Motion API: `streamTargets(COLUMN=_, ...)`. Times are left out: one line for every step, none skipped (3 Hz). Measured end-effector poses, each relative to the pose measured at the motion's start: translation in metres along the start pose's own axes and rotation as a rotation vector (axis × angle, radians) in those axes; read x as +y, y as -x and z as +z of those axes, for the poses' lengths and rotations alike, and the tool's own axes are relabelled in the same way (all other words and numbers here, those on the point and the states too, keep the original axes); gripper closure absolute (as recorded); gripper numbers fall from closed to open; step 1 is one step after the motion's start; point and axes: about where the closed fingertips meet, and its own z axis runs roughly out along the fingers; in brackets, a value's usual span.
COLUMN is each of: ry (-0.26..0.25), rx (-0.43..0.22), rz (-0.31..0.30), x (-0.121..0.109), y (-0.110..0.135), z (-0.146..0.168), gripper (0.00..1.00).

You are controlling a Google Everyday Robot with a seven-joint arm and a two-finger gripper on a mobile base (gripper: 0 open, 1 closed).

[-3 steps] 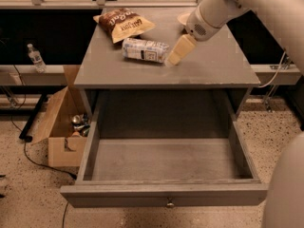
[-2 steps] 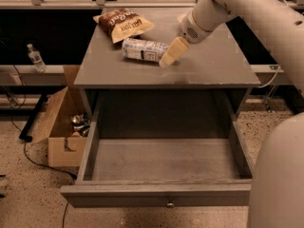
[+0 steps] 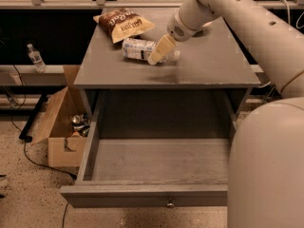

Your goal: Place blue plastic bottle into top drawer

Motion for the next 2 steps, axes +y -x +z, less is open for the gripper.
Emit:
streamTargets(ry=0.02, rx=-0.012, rz=-0.026, x=0.005, y=0.018, z=0.013, gripper=0.0)
streamTargets(ry=0.066, rx=0.004, rz=-0.062, x=0.018, y=0.03, z=0.034, gripper=0.02)
